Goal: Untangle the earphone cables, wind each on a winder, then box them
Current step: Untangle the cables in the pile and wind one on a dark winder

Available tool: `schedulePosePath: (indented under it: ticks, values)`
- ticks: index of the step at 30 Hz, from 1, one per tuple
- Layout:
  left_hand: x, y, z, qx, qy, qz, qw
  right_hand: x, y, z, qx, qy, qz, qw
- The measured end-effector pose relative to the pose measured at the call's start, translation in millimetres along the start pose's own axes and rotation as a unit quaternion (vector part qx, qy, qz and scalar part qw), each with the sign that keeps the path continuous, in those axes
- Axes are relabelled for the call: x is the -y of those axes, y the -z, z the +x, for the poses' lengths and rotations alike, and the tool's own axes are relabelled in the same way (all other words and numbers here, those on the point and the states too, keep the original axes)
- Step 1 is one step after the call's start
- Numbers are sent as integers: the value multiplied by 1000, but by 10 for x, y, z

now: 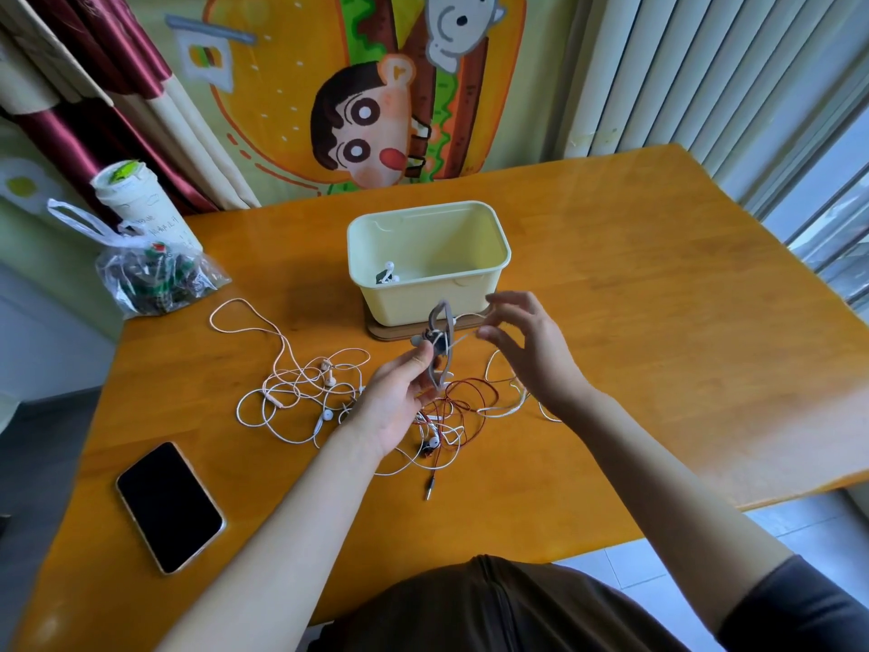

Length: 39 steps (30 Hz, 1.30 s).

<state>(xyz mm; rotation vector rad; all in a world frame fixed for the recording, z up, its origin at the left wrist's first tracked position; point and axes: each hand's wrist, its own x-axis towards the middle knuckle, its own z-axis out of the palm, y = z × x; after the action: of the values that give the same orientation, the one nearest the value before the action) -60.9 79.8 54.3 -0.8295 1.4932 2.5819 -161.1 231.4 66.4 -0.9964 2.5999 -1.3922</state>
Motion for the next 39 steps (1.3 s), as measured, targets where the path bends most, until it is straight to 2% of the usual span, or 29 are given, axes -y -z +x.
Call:
schedulePosePath:
  ticks: [3, 9, 15, 20, 22, 25, 30, 39]
  values:
    - [9, 24, 3, -23, -5, 58, 998, 78, 21, 27, -9, -1, 22, 1000]
    - [21, 7, -4, -14, -25, 170, 985, 136, -49, 56, -6, 10, 8, 1000]
    - [36, 32, 2, 8, -19, 202, 979, 67, -57, 48, -4, -12, 0, 1000]
    - [24, 33, -13, 37, 0, 166, 985, 81, -58, 46, -16, -79, 86, 993]
    - [13, 19, -29, 56, 13, 110, 992, 86, -64, 58, -7, -90, 107, 990]
    - [-36, -33, -45, 74, 30, 21, 997, 81, -107, 52, 24, -92, 80, 992]
    - [-92, -64, -49, 67, 19, -34, 997, 127, -196, -33, 24, -118, 137, 983]
    - [-139, -164, -59, 47, -2, -87, 995, 235, -368, -71, -25, -141, 190, 971]
